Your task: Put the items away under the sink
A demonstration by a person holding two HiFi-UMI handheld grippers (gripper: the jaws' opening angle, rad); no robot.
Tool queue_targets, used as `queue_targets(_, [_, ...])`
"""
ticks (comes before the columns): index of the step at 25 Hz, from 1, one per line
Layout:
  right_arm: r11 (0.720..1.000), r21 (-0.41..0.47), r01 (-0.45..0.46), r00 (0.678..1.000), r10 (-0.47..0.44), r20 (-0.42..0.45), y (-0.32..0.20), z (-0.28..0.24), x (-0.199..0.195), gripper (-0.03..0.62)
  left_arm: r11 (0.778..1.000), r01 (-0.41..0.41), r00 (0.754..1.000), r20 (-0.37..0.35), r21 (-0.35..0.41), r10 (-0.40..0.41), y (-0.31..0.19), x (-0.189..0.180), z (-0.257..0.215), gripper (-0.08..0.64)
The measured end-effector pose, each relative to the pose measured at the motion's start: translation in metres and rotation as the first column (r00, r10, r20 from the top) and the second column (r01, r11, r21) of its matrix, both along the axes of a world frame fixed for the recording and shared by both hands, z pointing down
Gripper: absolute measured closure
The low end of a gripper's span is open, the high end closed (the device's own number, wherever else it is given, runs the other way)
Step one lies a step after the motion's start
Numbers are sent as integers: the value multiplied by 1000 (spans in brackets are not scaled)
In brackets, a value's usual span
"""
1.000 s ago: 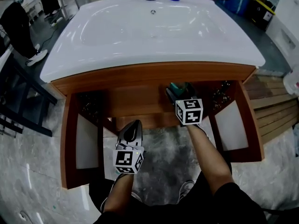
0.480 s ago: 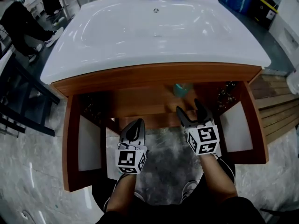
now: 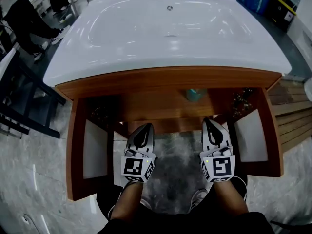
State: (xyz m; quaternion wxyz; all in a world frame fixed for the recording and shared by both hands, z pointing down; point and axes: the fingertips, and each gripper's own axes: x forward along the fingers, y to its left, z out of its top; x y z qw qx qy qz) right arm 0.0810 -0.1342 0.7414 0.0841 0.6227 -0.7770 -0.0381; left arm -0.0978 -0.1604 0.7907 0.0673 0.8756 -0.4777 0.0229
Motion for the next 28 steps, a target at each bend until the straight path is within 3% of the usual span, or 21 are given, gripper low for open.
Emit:
queue_targets(4, [1000, -15, -12, 1000, 12, 14, 0, -20, 1, 572, 1000, -12, 999, 53, 19, 11, 6, 4, -19, 538])
queue_targets(8, [997, -79, -1, 998, 6, 62, 12, -67, -2, 572, 1000, -10, 1000, 11, -9, 10, 30, 13, -74, 538])
queue_targets(12, [986, -166, 18, 991, 5, 135, 28, -143, -4, 572, 996, -67, 998, 15, -58, 68, 52, 28, -151, 538])
queue_targets(21, [969, -232, 88, 991, -61, 122, 55, -341, 14, 572, 988, -128, 990, 46, -91, 133, 73, 69, -374, 538])
queue_targets(25, [963, -228, 140, 986, -115, 121, 64, -406, 23, 572, 981, -159, 984, 59, -111, 166, 88, 88, -435, 538])
queue_targets(28, [966, -205, 161, 982, -135, 133, 74, -436, 29, 572, 985, -140, 988, 51, -104, 146, 101, 96, -467, 538])
